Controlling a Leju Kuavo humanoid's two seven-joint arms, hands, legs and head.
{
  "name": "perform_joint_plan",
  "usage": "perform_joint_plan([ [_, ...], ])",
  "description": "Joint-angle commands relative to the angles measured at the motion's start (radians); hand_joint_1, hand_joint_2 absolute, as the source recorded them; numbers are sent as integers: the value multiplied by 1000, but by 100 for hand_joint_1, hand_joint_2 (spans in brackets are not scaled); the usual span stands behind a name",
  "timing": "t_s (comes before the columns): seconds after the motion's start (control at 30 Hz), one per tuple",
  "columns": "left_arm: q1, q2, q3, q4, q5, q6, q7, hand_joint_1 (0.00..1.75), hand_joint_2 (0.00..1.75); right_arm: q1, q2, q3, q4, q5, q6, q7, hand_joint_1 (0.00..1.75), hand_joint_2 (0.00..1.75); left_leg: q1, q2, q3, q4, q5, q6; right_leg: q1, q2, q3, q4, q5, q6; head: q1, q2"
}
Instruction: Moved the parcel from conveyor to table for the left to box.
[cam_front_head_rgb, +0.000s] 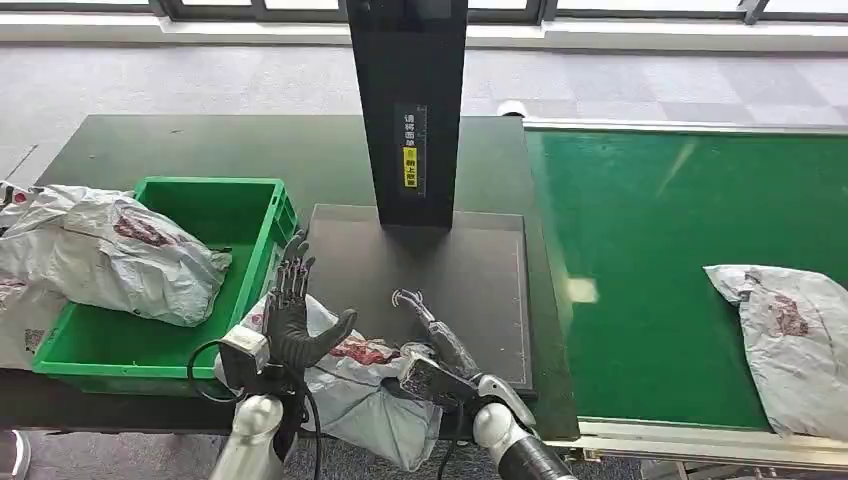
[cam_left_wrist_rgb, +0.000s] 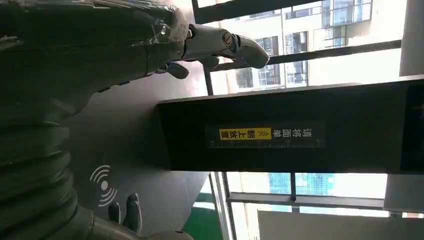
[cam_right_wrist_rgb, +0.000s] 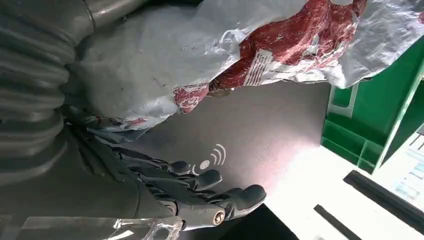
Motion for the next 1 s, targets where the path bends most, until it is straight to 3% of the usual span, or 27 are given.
perform_joint_plan([
  [0.03, 18, 17, 11, 1, -16, 7, 2, 0, 175, -13, -20, -51, -45, 28, -277, 5, 0, 175, 0, 1, 3, -3, 0, 0, 0, 0, 3, -2, 0, 0, 0, 0],
  [0.07, 32, 15, 17, -15, -19, 10, 2, 0, 175, 1, -18, -88, -88, 47, -345, 5, 0, 175, -1, 1, 2, -2, 0, 0, 0, 0, 2, -1, 0, 0, 0, 0],
  [0.1, 45, 14, 19, -30, -27, 13, 2, 0, 175, 55, -11, -135, -242, 36, -485, 5, 0, 175, 0, 1, 3, -2, 0, 1, 0, 0, 2, -2, 0, 0, 0, 0],
  [0.23, 42, 10, 11, -28, -138, 111, 22, 0, 175, 225, -20, -228, -653, 13, -589, 5, 0, 175, 0, -3, 0, -1, 0, 1, 0, -4, 1, -1, -1, 0, 0, 0],
  [1.0, 37, 10, 11, -24, -139, 111, 23, 0, 175, 231, -11, -234, -660, 27, -582, 5, 0, 175, 0, -1, 3, -2, -1, 1, 0, -1, 3, -2, -1, 0, 0, 0],
])
